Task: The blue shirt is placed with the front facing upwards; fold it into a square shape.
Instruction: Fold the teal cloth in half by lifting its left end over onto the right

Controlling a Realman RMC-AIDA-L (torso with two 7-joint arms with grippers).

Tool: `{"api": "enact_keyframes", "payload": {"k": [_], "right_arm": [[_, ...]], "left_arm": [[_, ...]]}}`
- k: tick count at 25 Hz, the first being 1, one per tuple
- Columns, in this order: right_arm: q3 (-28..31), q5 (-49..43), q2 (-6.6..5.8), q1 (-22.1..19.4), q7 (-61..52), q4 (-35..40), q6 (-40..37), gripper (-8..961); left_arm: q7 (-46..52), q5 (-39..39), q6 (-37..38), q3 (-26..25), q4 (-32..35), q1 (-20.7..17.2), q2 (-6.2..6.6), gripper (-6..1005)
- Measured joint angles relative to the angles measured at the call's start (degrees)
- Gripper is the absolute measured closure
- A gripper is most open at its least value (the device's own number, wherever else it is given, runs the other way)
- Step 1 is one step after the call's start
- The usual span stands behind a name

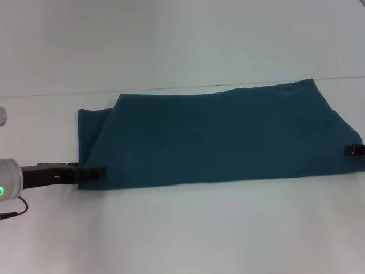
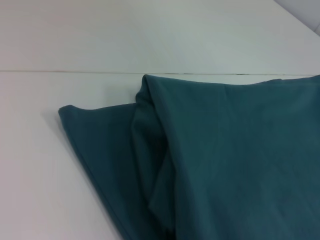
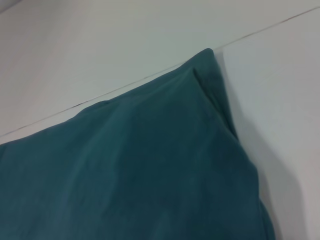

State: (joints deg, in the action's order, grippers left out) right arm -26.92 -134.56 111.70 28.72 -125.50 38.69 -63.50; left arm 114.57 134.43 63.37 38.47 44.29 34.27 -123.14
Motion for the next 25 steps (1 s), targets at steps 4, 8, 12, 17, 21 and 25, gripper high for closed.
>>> {"api": "enact_keyframes", "payload": {"k": [4, 8, 12, 17, 21, 25], "right_arm": [[0.0, 0.0, 0.10, 0.0, 0.0, -0.2, 0.6, 199], [0.0, 0.0, 0.21, 0.2, 0.0, -0.8, 1.4, 208], [-0.1, 0.0, 0.20, 0.7, 0.1, -2.5, 2.5, 218], [-0.4, 0.2, 0.27, 0.7, 0.2, -2.5, 2.5, 277], [-0.3, 0.3, 0.26, 0.4, 0.3, -2.3, 2.3, 476], [-0.4, 0.4, 0.26, 0.3, 0.3, -2.3, 2.2, 762]], "left_arm": [[0.0, 0.0, 0.0, 0.0, 0.0, 0.0, 0.00, 151], [0.0, 0.0, 0.0, 0.0, 0.0, 0.1, 0.00, 153], [0.0, -0.1, 0.0, 0.0, -0.1, 0.1, 0.01, 158], [0.0, -0.1, 0.0, 0.0, -0.1, 0.1, 0.00, 166], [0.0, -0.1, 0.1, 0.0, -0.1, 0.0, 0.00, 173], [0.0, -0.1, 0.1, 0.0, -0.1, -0.1, 0.00, 180]]}}
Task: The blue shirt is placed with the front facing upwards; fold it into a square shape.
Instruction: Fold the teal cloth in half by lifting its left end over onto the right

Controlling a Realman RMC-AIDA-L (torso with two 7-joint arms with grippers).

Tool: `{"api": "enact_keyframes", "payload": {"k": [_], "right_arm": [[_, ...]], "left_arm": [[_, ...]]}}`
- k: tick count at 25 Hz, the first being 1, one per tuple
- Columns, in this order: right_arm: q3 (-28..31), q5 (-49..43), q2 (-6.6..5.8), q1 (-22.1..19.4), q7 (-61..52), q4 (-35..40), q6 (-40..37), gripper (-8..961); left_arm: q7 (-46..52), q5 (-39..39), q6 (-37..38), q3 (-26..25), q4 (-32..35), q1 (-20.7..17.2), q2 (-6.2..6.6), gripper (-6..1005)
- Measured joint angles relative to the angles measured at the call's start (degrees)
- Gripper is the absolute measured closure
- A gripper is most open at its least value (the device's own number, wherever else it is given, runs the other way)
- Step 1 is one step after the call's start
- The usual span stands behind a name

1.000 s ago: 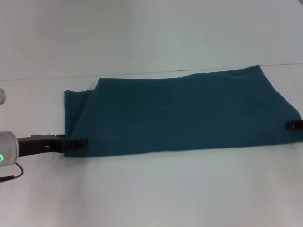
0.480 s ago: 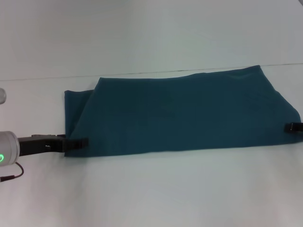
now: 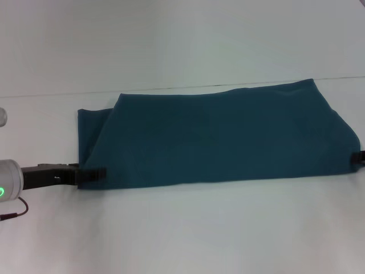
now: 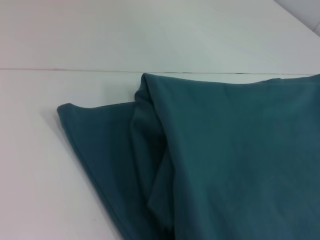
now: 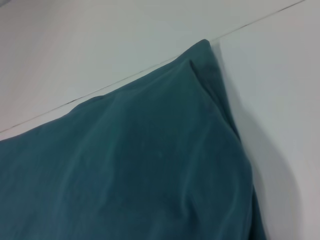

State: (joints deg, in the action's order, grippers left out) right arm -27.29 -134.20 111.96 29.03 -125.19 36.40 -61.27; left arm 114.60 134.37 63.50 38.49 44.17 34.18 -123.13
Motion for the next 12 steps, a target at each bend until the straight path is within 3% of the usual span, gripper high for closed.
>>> {"api": "enact_keyframes", "payload": {"k": [4, 12], "right_arm": [[0.1, 0.0, 0.00, 0.2, 0.2, 0.0, -0.3, 916], [0.2, 0.0, -0.14, 0.5, 0.4, 0.3, -0.6, 934]], "left_arm": [[0.0, 0.0, 0.1, 0.0, 0.0, 0.1, 0.00, 186], [0.0, 0.0, 0.0, 0.2, -0.1, 0.2, 0.00, 200]]}}
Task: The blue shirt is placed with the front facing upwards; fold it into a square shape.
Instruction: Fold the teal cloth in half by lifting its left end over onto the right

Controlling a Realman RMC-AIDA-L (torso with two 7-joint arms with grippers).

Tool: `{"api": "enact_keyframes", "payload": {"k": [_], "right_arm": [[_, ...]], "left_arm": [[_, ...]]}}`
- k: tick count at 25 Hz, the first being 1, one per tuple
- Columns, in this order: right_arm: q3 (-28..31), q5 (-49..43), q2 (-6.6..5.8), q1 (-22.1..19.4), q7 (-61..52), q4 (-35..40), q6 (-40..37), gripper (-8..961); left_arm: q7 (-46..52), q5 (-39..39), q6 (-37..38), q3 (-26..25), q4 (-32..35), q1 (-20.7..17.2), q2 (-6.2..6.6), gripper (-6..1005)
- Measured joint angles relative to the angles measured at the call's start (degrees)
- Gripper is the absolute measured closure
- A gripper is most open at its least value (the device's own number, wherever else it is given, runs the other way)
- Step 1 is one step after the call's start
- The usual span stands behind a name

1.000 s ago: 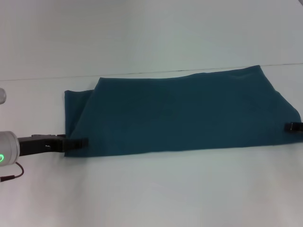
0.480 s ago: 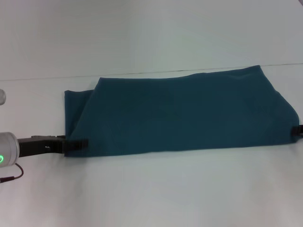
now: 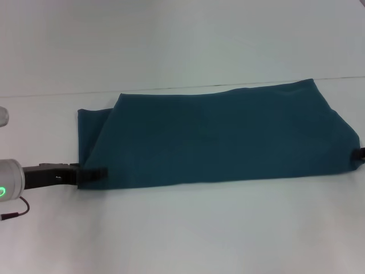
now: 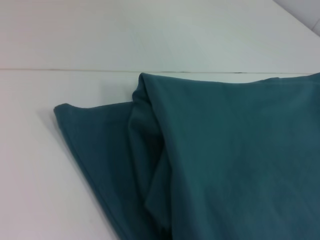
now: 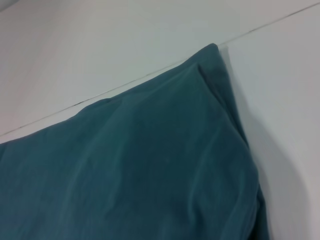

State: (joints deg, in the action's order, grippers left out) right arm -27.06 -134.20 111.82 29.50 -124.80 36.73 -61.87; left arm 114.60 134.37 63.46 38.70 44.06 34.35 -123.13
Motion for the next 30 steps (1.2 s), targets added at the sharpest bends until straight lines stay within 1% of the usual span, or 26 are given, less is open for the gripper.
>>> {"api": "enact_keyframes", "payload": {"k": [10, 15, 25, 30], "right_arm": [[0.0, 0.1, 0.03, 0.0, 0.0, 0.3, -0.1, 942], [0.1, 0.1, 0.06, 0.0, 0.0, 0.3, -0.1, 941], [0.1, 0.1, 0.14, 0.0, 0.0, 0.3, -0.1, 942], [0.2, 0.1, 0.14, 0.0, 0.0, 0.3, -0.2, 942]], "left_arm": [[0.0, 0.1, -1.0, 1.9, 0.0, 0.2, -0.08, 217], [0.0, 0.3, -1.5, 2.0, 0.3, 0.3, -0.09, 225], [0.0, 0.8, -2.0, 3.3, 0.2, 0.5, -0.09, 711], [0.0, 0.9, -2.4, 3.3, 0.3, 0.5, -0.09, 903]]}}
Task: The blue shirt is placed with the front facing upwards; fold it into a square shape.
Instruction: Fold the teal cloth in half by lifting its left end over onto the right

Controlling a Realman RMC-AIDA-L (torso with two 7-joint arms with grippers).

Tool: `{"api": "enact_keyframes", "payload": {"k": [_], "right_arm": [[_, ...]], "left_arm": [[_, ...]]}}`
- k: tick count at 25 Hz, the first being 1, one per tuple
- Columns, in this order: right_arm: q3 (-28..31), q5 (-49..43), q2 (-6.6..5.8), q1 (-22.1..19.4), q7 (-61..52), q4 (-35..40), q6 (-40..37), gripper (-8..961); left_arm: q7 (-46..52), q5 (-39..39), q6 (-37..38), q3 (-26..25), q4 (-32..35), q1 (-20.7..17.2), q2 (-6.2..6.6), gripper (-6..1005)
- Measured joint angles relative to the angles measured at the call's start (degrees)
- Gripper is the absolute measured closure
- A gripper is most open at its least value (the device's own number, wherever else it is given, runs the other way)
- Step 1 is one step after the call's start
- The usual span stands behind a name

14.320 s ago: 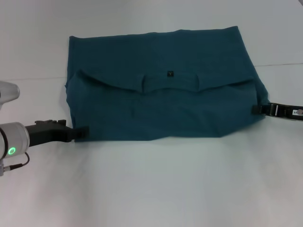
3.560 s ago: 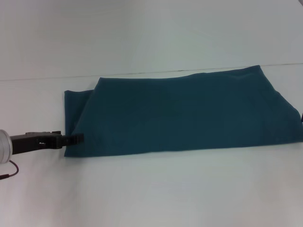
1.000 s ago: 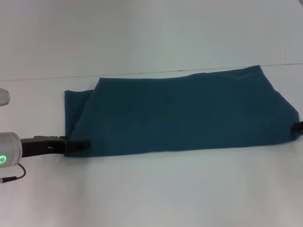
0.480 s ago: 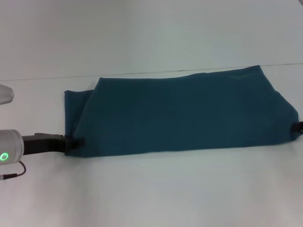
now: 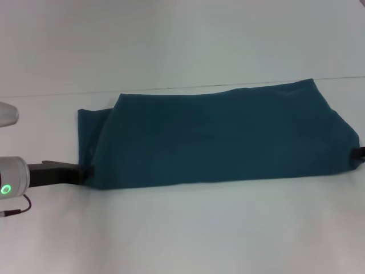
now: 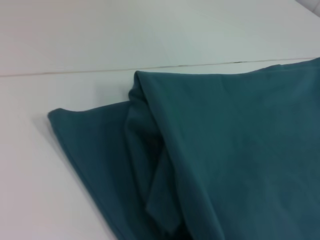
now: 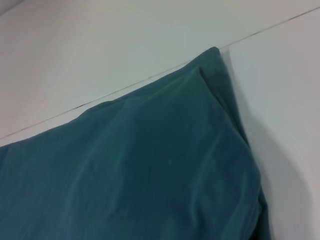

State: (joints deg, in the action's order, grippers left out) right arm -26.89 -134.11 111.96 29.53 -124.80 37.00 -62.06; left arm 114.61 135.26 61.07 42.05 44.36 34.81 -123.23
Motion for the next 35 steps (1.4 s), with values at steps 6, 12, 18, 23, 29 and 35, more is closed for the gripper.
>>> {"api": "enact_keyframes", "payload": {"k": [6, 12, 18, 23, 29, 35], "right_arm": [[0.0, 0.0, 0.00, 0.0, 0.0, 0.0, -0.8, 941], [0.0, 0.0, 0.00, -0.2, 0.5, 0.1, -2.7, 941], [0.1, 0.1, 0.00, -0.5, 0.8, 0.1, -4.0, 941], [0.2, 1.2, 0.00, -0.9, 1.7, 0.2, -5.2, 941], [0.2, 2.0, 0.17, -2.0, 1.9, 2.4, -7.0, 942], [0.2, 2.1, 0.44, -3.2, 1.6, 3.2, -7.6, 942]], "left_arm": [[0.1, 0.1, -0.7, -0.3, 0.5, -0.2, 0.00, 997], [0.4, 0.1, -0.3, -0.5, 1.9, -0.6, 0.01, 997], [1.2, 0.9, 0.4, -0.6, 3.6, -1.3, 0.15, 997], [1.4, 1.1, 2.2, -0.6, 5.2, -2.2, 0.18, 998], [1.5, 1.3, 6.1, -0.6, 7.3, -3.3, 0.28, 998], [1.5, 1.4, 7.8, -0.6, 7.9, -4.1, 0.24, 997]]}}
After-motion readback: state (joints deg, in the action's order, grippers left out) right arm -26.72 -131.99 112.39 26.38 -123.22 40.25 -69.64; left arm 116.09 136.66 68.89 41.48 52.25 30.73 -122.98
